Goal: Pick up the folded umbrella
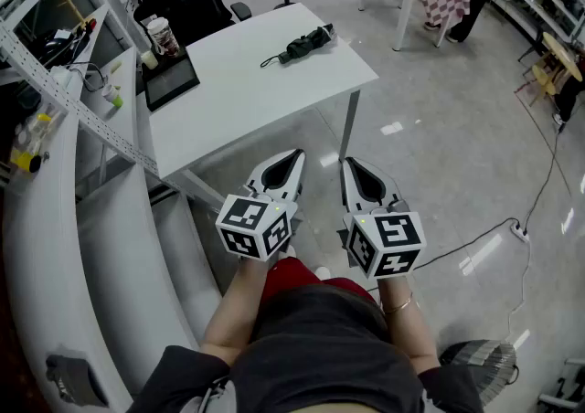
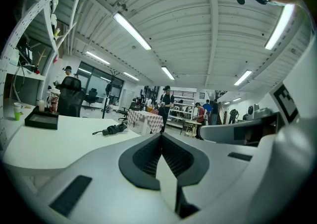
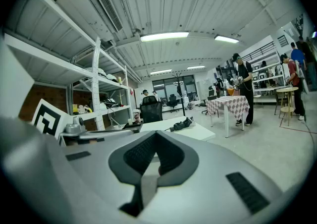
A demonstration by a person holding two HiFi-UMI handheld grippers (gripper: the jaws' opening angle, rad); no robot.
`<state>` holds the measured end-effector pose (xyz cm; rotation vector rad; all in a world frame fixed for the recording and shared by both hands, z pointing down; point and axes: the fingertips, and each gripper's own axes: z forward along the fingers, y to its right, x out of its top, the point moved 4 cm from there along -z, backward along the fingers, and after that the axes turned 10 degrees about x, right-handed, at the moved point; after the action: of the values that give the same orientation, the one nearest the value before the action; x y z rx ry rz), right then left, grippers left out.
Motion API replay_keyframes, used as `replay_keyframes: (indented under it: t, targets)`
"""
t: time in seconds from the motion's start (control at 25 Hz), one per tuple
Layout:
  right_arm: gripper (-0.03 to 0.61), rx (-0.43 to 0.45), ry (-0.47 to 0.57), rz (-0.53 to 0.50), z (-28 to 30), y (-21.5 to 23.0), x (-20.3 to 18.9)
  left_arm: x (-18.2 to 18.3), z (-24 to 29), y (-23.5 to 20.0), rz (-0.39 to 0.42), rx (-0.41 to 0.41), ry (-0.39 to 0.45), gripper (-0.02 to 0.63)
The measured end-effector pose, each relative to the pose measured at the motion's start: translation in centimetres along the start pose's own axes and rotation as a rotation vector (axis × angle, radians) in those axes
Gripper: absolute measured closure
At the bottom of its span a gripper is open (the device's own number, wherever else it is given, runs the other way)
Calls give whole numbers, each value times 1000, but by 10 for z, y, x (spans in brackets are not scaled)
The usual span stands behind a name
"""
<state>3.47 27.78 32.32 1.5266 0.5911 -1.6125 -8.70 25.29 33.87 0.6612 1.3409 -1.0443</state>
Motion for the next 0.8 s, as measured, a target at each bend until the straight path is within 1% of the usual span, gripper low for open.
replay_keyframes:
  t: [0.48, 0.68, 0.8]
  targets:
    - [560, -15, -2, -8, -6, 1, -1, 3, -6, 4, -4, 0, 13, 601]
    - [560, -17, 12, 44, -10, 8, -3, 3, -6, 7, -3, -2, 13, 601]
    - [560, -26, 9, 53, -12, 12, -3, 3, -4, 8, 1, -2, 8, 601]
